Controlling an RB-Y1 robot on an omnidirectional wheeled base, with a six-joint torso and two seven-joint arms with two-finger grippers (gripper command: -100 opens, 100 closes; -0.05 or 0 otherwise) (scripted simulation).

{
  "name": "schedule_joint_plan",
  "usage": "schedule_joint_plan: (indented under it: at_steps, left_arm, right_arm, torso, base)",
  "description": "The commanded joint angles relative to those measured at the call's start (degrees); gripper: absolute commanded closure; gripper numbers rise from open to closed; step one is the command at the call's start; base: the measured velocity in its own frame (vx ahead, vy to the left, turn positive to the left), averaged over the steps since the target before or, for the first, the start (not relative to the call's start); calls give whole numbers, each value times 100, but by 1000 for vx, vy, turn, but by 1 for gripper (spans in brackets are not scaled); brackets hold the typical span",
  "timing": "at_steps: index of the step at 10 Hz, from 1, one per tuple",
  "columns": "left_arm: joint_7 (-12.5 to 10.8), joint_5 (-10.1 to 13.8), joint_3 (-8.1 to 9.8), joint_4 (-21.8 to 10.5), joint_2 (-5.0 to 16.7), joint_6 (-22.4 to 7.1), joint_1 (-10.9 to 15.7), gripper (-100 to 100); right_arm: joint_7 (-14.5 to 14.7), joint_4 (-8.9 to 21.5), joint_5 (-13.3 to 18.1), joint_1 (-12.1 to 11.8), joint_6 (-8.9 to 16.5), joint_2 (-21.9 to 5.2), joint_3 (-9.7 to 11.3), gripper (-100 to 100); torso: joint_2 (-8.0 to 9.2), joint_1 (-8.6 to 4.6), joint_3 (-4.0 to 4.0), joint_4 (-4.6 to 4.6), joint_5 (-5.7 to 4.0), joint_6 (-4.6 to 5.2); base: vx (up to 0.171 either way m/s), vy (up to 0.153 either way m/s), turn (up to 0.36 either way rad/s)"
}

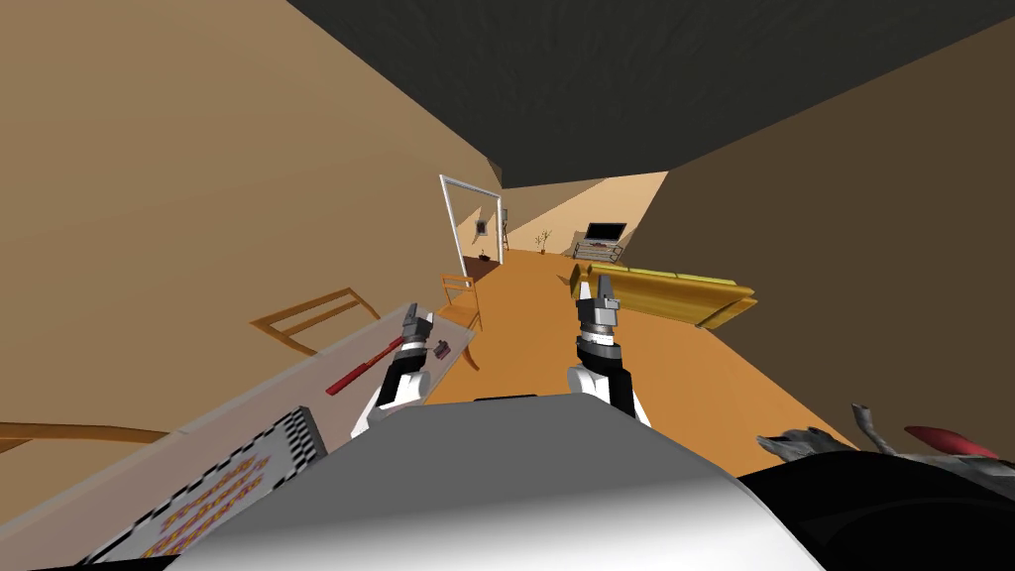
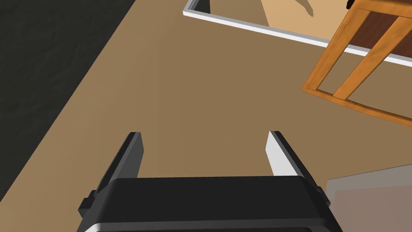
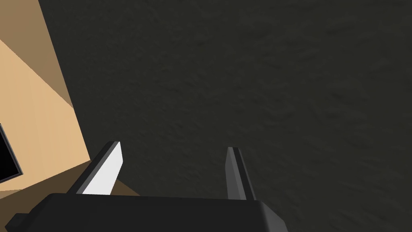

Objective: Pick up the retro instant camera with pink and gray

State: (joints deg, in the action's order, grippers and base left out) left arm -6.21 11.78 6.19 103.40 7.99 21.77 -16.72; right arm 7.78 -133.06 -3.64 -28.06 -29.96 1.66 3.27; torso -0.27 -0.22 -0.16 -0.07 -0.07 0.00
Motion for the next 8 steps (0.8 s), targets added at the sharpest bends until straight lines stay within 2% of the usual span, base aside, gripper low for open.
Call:
schedule_joint_plan:
  at_steps: [1,4,7,8]
  left_arm:
    - [-32,56,95,-286,34,-161,255,-100]
    - [-69,104,164,-798,67,-266,407,-100]
    - [-142,199,305,-1270,130,-477,717,-100]
    - [-142,199,305,-1393,130,-477,717,-100]
  right_arm:
    - [0,0,0,0,0,0,0,0]
    - [0,0,0,0,0,0,0,0]
    - [0,0,0,0,0,0,0,0]
    - [0,0,0,0,0,0,0,0]
  torso:
    - [0,0,0,0,0,0]
    - [1,2,1,1,1,0]
    - [-1,6,-1,0,1,0]
    - [-1,0,0,0,0,-1]
  base:
    - [60,-77,80]
    - [47,-61,48]
    - [61,-64,66]
    - [38,-66,41]
